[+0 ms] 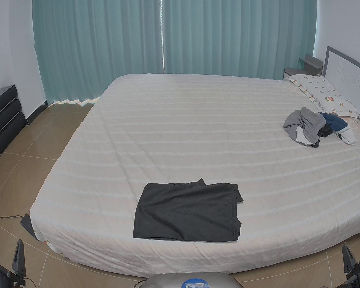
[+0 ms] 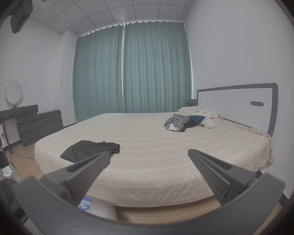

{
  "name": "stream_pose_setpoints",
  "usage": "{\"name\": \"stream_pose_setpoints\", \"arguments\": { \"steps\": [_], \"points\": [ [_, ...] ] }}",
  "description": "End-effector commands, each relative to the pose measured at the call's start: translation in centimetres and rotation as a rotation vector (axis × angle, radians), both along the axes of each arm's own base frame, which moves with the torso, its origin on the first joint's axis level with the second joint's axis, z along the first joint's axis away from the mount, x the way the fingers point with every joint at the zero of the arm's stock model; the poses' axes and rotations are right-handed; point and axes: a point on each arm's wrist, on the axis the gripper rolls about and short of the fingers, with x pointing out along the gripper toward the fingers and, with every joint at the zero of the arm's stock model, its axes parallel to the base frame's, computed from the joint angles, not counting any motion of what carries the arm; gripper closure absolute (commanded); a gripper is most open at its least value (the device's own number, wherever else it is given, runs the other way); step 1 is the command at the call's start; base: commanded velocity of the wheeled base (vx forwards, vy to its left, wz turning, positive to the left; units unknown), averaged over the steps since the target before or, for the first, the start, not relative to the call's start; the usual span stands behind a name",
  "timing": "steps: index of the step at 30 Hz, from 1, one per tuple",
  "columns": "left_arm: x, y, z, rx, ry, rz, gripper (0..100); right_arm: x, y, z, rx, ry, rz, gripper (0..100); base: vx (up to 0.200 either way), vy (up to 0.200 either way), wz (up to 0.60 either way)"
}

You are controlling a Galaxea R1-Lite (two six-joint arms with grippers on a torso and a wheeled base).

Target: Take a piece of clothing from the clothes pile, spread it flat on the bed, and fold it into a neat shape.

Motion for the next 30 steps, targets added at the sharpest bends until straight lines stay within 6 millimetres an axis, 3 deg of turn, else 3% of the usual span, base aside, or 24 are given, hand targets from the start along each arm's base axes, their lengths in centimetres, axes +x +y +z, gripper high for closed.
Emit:
{"name": "stream_pose_setpoints", "arguments": {
  "steps": [1, 7, 13, 30],
  "points": [
    [0.11, -0.07, -0.63, 0.003, 0.024, -0.028, 0, 0.03, 0.02, -0.02, -0.001, -0.032, 0.003, 0, 0.000, 0.000, 0.00],
    [0.11, -0.40, -0.64, -0.022, 0.031, -0.181, 0, 0.06, 0.02, -0.07, -0.013, -0.034, 0.009, 0, 0.000, 0.000, 0.00],
    [0.11, -0.21, -1.34, -0.018, 0.099, -0.092, 0, 0.06, 0.04, -0.03, -0.013, -0.037, 0.016, 0, 0.000, 0.000, 0.00],
    [0.12, -0.21, -1.24, -0.012, 0.083, -0.095, 0, 0.06, 0.04, -0.03, -0.003, -0.038, 0.015, 0, 0.000, 0.000, 0.00]
  ]
}}
